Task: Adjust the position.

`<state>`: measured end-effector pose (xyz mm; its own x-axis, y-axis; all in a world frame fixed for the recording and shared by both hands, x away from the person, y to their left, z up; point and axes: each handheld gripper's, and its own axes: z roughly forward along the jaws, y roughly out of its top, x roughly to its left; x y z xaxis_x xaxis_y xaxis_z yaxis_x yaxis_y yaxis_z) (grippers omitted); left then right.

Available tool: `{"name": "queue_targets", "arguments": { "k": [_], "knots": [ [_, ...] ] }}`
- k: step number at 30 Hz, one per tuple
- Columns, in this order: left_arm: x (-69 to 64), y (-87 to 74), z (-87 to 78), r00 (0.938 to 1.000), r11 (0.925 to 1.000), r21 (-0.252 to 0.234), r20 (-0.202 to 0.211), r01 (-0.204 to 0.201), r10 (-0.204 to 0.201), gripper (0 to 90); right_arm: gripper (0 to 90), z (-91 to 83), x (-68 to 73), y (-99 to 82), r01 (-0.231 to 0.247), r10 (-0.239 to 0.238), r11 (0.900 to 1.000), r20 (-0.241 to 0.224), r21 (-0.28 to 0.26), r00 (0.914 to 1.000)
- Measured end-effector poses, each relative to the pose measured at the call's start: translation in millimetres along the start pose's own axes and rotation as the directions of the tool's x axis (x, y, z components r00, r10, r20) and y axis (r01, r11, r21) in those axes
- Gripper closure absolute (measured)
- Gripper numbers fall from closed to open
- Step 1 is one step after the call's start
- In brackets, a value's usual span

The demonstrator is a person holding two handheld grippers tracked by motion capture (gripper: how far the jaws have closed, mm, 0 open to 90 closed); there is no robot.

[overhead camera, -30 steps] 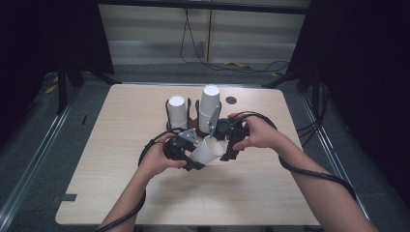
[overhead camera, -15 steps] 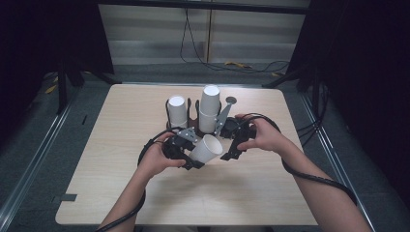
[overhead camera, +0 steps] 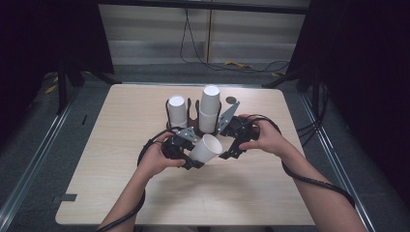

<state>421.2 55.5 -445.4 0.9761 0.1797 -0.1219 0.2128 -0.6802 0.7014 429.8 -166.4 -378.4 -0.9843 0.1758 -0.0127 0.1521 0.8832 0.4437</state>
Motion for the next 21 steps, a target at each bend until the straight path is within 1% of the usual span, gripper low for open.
{"name": "queue_targets", "arguments": {
  "k": [1, 2, 3, 4, 5, 7, 8, 9, 12, 14, 17, 21],
  "knots": [
    [0.3, -0.2, -0.3, 1.0, 1.0, 0.0, 0.0, -0.003, 0.003, 33.3, 13.4, 0.1, -0.2, -0.7, 0.003, -0.003, 0.9999, 0.002, -0.013, 1.0],
    [0.2, -0.4, -0.3, 1.0, 1.0, -0.004, 0.002, 0.003, -0.003, 33.3, 13.4, 0.1, -0.3, -1.2, 0.003, -0.003, 0.9998, -0.001, -0.017, 1.0],
    [0.1, -0.5, -0.3, 1.0, 1.0, 0.0, 0.001, 0.001, -0.001, 33.3, 13.4, 0.6, -0.8, -1.8, 0.013, -0.013, 0.9996, -0.002, -0.026, 0.9999],
    [0.1, -0.8, 0.0, 1.0, 1.0, -0.005, -0.001, 0.001, -0.001, 33.3, 13.4, 0.5, -0.1, -2.4, 0.006, -0.006, 0.9997, 0.0, -0.023, 1.0],
    [-0.1, -1.1, 0.2, 1.0, 1.0, -0.008, 0.001, 0.005, -0.005, 33.3, 13.4, 1.0, -0.5, -3.2, 0.011, -0.011, 0.9995, 0.007, -0.03, 0.9999],
    [0.1, -1.1, 0.0, 1.0, 1.0, -0.004, -0.002, 0.0, 0.0, 33.3, 13.4, 0.9, -0.1, -4.9, 0.002, -0.002, 0.9994, 0.0, -0.036, 1.0],
    [0.0, -1.3, 0.3, 1.0, 0.9999, -0.012, 0.0, 0.007, -0.007, 33.3, 13.4, 1.0, -0.7, -5.3, 0.01, -0.01, 0.999, 0.005, -0.044, 0.9999],
    [-0.1, -1.1, 0.2, 1.0, 0.9999, -0.009, 0.001, 0.006, -0.006, 33.3, 13.3, 0.9, -0.8, -6.3, 0.004, -0.004, 0.9986, -0.002, -0.053, 1.0],
    [-0.9, -0.6, 0.3, 1.0, 1.0, -0.005, 0.004, 0.005, -0.005, 33.3, 13.3, 0.4, -0.2, -8.1, -0.005, 0.005, 0.9979, -0.001, -0.065, 1.0],
    [-0.7, 0.1, 0.6, 1.0, 1.0, 0.001, 0.004, -0.007, 0.007, 33.3, 13.2, 0.4, -0.3, -9.3, -0.008, 0.009, 0.9972, 0.001, -0.074, 1.0],
    [-1.0, 0.5, 1.1, 1.0, 1.0, 0.001, 0.003, -0.003, 0.003, 33.3, 13.2, 0.2, -0.2, -10.5, -0.018, 0.018, 0.9956, -0.004, -0.092, 0.9998],
    [-1.5, 0.6, 1.7, 1.0, 1.0, -0.004, 0.003, 0.002, -0.002, 33.3, 13.1, 1.0, 0.9, -9.7, -0.015, 0.015, 0.9944, -0.004, -0.104, 0.9999]
  ]
}}
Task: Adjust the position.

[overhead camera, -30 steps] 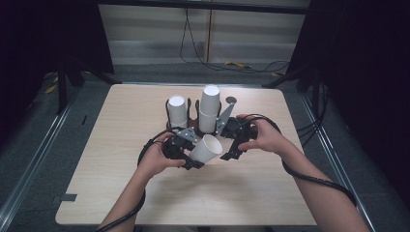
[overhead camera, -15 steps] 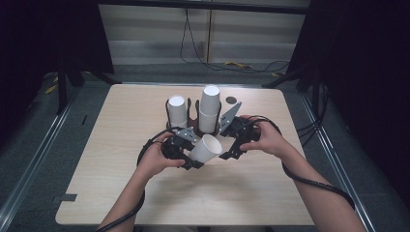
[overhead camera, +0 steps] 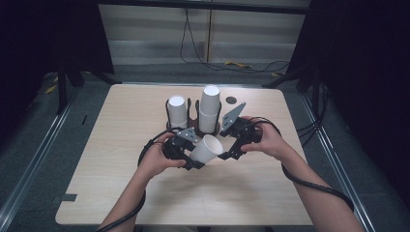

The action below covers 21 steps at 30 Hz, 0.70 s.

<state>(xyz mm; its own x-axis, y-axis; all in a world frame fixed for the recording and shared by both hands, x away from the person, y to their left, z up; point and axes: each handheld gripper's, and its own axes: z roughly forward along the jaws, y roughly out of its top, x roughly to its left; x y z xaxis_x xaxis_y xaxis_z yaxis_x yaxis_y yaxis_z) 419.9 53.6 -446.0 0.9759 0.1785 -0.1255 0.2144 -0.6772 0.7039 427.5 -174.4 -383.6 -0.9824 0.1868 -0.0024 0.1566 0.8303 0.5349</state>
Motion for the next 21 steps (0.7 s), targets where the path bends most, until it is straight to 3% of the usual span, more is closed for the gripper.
{"name": "queue_targets", "arguments": {
  "k": [21],
  "knots": [
    [-0.4, 1.3, 3.2, 0.9999, 0.9999, -0.004, 0.007, -0.011, 0.011, 33.2, 12.9, 7.8, 2.6, 2.1, -0.017, 0.015, 0.9974, -0.033, -0.07, 0.9993]
  ]
}}
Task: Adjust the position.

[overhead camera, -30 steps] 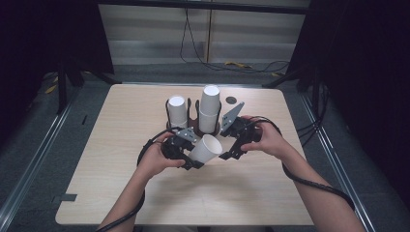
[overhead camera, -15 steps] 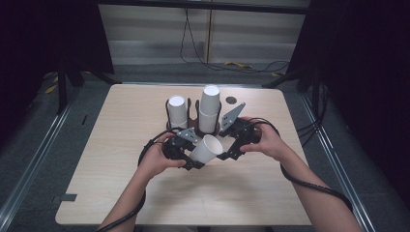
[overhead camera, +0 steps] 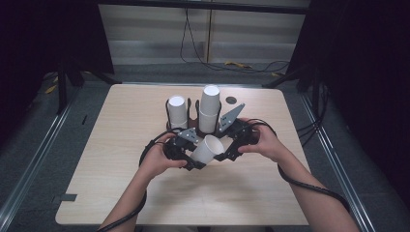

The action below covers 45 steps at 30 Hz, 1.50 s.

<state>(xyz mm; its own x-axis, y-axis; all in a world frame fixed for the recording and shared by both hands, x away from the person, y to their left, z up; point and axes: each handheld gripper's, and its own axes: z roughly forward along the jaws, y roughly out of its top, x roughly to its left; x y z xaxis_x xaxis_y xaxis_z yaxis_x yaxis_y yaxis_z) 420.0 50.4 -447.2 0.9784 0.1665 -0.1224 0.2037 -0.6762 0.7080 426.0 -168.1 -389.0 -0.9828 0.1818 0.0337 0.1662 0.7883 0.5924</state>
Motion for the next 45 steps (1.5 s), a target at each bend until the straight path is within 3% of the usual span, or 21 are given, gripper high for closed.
{"name": "queue_targets", "arguments": {
  "k": [16, 31, 41, 45],
  "knots": [
    [0.0, -0.3, 4.4, 0.9999, 0.9998, -0.017, 0.016, -0.002, 0.002, 33.2, 13.6, 5.7, -0.7, 3.5, -0.002, 0.002, 0.9998, -0.026, -0.022, 0.9997],
    [-0.7, -0.7, 9.0, 0.9996, 0.9996, -0.026, 0.025, -0.009, 0.01, 32.9, 18.9, 6.2, -0.1, 3.1, 0.01, -0.01, 1.0, -0.035, 0.0, 0.9993],
    [-0.2, -1.9, 5.6, 0.9998, 0.9997, 0.019, -0.016, 0.012, -0.012, 23.4, 19.0, -3.7, -2.9, 0.4, 0.016, -0.016, 0.9998, -0.005, 0.01, 0.9999],
    [-0.3, -2.2, 2.4, 0.9992, 0.9982, 0.054, -0.033, 0.025, -0.023, 20.6, 18.9, -7.9, -3.0, -1.9, 0.016, -0.017, 0.999, 0.015, 0.041, 0.9997]
  ]
}}
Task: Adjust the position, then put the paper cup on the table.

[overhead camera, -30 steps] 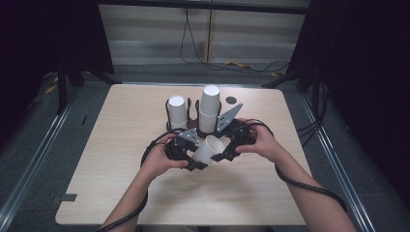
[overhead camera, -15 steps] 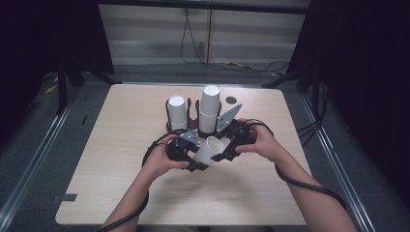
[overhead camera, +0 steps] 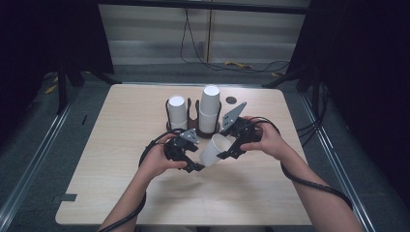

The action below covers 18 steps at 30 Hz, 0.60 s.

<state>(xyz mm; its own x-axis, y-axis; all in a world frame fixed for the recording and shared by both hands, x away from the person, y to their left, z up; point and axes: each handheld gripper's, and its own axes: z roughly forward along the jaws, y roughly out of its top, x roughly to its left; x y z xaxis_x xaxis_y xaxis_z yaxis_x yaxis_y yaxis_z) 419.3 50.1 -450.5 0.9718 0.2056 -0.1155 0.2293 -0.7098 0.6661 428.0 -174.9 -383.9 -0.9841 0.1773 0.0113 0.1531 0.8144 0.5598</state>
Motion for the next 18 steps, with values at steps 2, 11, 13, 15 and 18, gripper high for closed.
{"name": "queue_targets", "arguments": {
  "k": [2, 11, 13, 15, 18],
  "knots": [
    [0.2, -0.8, -1.4, 0.9999, 0.9996, 0.025, -0.013, 0.011, -0.011, 19.2, 18.9, -1.2, 0.0, -1.8, -0.007, 0.007, 0.9999, 0.004, 0.015, 1.0],
    [4.0, -4.9, -6.5, 0.9982, 0.9983, 0.048, -0.05, 0.034, -0.031, 18.6, 18.9, -1.7, -0.2, -9.0, 0.019, -0.023, 0.9963, 0.038, 0.083, 0.999],
    [4.6, -5.8, -7.5, 0.9985, 0.9983, 0.054, -0.05, 0.023, -0.021, 18.6, 18.9, -1.9, -0.4, -10.7, 0.016, -0.021, 0.9949, 0.047, 0.099, 0.9987],
    [4.8, -7.3, -7.3, 0.9983, 0.9983, 0.052, -0.053, 0.026, -0.023, 18.5, 18.9, -2.4, -1.4, -12.3, 0.028, -0.033, 0.9942, 0.05, 0.103, 0.9982],
    [5.9, -8.5, -9.2, 0.9977, 0.9976, 0.058, -0.059, 0.036, -0.033, 18.5, 18.9, -3.8, -0.4, -13.8, 0.01, -0.018, 0.9918, 0.059, 0.128, 0.9981]
  ]
}}
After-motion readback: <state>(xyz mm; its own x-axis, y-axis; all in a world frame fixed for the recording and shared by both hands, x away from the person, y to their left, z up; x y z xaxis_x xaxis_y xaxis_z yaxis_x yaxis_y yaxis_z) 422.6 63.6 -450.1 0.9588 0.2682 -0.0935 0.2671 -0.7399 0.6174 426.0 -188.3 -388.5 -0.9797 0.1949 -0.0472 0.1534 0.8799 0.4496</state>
